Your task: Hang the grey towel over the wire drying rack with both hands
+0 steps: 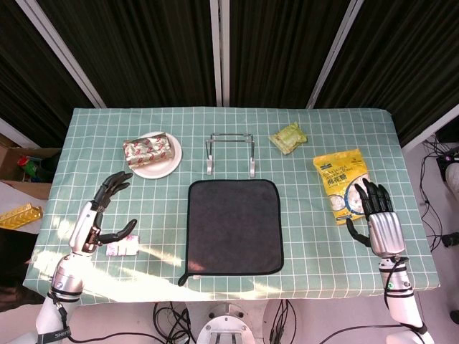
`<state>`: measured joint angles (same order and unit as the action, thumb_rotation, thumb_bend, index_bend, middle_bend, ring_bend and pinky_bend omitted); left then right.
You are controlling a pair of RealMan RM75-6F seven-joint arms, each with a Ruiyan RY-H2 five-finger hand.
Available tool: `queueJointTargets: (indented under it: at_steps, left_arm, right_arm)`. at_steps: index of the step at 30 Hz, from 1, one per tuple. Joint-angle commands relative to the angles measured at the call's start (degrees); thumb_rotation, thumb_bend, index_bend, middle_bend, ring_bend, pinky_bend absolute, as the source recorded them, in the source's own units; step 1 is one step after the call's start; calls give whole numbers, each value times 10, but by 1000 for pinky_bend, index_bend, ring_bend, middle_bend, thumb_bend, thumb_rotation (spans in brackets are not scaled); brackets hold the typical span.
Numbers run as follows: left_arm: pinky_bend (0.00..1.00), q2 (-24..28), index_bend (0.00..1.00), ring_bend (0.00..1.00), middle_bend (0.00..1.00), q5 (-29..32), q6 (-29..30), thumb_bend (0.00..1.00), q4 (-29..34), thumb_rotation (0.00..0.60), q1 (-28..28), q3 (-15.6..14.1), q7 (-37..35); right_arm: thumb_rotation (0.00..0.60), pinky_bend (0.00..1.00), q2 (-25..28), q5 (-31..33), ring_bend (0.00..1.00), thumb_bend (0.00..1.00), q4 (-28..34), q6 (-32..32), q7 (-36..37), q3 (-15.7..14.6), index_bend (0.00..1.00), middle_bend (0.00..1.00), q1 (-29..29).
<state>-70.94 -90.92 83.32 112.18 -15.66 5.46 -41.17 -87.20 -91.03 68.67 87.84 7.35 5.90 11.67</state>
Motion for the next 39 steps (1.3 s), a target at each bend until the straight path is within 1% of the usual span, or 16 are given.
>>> queueJointTargets:
  at_steps: [1,8,12,13,16,18,20,22,25,27,30,34,36,39]
  left_arm:
    - [159,-1,118,98,138,0,0,270,0,478,0,0,0]
    - [158,-2,118,98,138,-1,-3,271,-2,480,-3,0,6]
    - [159,-5,119,98,136,2,-1,272,-5,476,-2,1,31]
    - [158,-7,119,98,134,4,0,272,-7,478,-1,2,46]
    - [158,-9,119,98,132,4,2,272,-20,477,3,-3,124]
    - [159,-12,124,98,133,-5,9,279,-38,481,8,-9,192]
    - [159,-15,133,98,133,-23,22,284,-68,505,17,-18,265]
    - [167,-18,151,98,135,-39,36,285,-99,552,29,-29,334]
    - [173,-21,161,98,139,-56,48,285,-128,594,45,-46,409]
    - [173,-20,161,102,143,-65,48,270,-137,596,53,-59,444]
    - [173,-22,161,107,148,-75,43,205,-145,598,60,-74,478]
    - [173,-38,162,107,151,-100,29,196,-159,600,63,-93,541]
    - [173,-49,161,107,152,-109,20,189,-160,600,61,-100,552]
    - [173,-70,162,107,152,-115,-14,172,-164,600,50,-109,560]
  right_arm:
    - [600,0,0,0,0,359,0,1,0,-1,0,0,0]
    - [600,0,1,2,0,359,-1,3,4,-2,0,0,-1]
    - [600,0,4,3,0,359,2,7,5,-2,0,0,-3]
    - [600,0,5,3,0,359,4,8,5,-2,0,0,-3]
    - [600,0,9,4,0,358,11,10,8,-2,0,0,-4]
    - [600,0,15,4,0,357,20,12,9,-1,0,0,-4]
    - [600,0,24,5,0,355,32,17,5,2,0,0,-5]
    - [600,0,36,9,0,352,47,23,4,9,0,0,-7]
    - [600,0,57,17,0,349,73,28,8,20,0,0,-8]
    - [600,0,72,20,0,349,93,30,8,26,0,0,-9]
    - [600,0,90,21,0,347,119,35,4,32,0,0,-9]
    - [600,0,108,23,0,344,150,41,-1,40,0,0,-11]
    - [600,0,113,24,0,343,159,40,-2,41,0,0,-11]
    - [600,0,120,24,0,343,170,38,-7,40,0,0,-12]
